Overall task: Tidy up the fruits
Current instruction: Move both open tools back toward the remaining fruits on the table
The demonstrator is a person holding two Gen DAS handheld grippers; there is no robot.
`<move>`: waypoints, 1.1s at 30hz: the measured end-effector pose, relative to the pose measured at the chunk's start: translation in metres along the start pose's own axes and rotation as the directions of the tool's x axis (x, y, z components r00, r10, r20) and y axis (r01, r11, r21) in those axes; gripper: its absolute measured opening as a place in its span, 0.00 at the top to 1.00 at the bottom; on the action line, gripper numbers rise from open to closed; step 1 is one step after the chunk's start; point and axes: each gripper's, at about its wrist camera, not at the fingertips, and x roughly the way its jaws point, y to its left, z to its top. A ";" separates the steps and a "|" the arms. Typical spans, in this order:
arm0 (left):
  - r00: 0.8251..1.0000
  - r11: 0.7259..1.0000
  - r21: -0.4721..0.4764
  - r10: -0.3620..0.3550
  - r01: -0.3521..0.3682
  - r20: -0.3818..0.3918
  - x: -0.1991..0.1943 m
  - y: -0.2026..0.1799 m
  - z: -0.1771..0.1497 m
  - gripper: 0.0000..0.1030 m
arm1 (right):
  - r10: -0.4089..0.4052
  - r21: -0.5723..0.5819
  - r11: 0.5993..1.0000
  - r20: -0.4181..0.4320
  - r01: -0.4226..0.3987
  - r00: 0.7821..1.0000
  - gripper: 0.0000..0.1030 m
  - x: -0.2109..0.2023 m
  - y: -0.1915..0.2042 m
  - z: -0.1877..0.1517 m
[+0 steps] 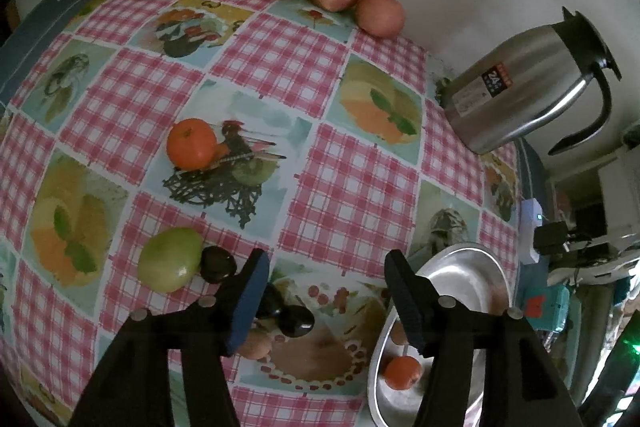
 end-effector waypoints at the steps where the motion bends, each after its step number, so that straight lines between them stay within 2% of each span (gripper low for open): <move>1: 1.000 1.000 -0.004 0.007 -0.007 -0.004 0.001 0.001 0.000 0.35 | -0.005 -0.001 1.000 -0.004 0.005 1.000 0.60 0.001 0.000 0.000; 2: 1.000 1.000 -0.007 0.011 -0.011 -0.006 0.002 0.002 0.000 0.33 | -0.010 0.000 1.000 -0.008 0.010 1.000 0.54 0.002 0.001 0.000; 6: 0.999 0.998 -0.023 0.053 -0.053 -0.003 0.004 0.006 -0.001 0.23 | -0.026 0.005 1.000 -0.022 0.026 0.999 0.49 0.008 -0.001 0.000; 8: 0.998 0.997 -0.024 0.069 -0.069 0.000 0.005 0.006 -0.001 0.20 | -0.028 0.009 1.000 -0.025 0.029 0.999 0.40 0.009 -0.001 0.001; 10: 0.996 0.996 -0.023 0.088 -0.088 0.005 0.006 0.007 -0.001 0.16 | -0.031 0.010 0.999 -0.024 0.031 0.999 0.37 0.010 -0.002 0.001; 13: 0.994 0.994 -0.021 0.112 -0.112 0.013 0.007 0.008 -0.002 0.10 | -0.036 0.003 0.999 -0.016 0.036 0.999 0.27 0.010 -0.001 0.001; 15: 0.992 0.992 -0.013 0.123 -0.123 0.021 0.008 0.008 -0.002 0.02 | -0.035 -0.006 0.999 -0.011 0.035 0.999 0.26 0.010 0.000 0.001; 18: 0.991 0.991 0.013 0.129 -0.130 0.039 0.007 0.006 -0.002 0.00 | -0.032 -0.017 0.999 -0.008 0.032 0.999 0.23 0.011 0.003 0.001; 20: 0.990 0.990 0.027 0.133 -0.135 0.050 0.007 0.004 -0.002 0.00 | -0.025 -0.020 0.999 -0.005 0.025 1.000 0.06 0.012 0.004 0.000; 33: 0.992 0.990 0.074 0.116 -0.120 0.057 0.004 0.001 -0.002 0.00 | -0.016 -0.016 1.000 -0.001 0.016 1.000 0.05 0.014 0.002 -0.001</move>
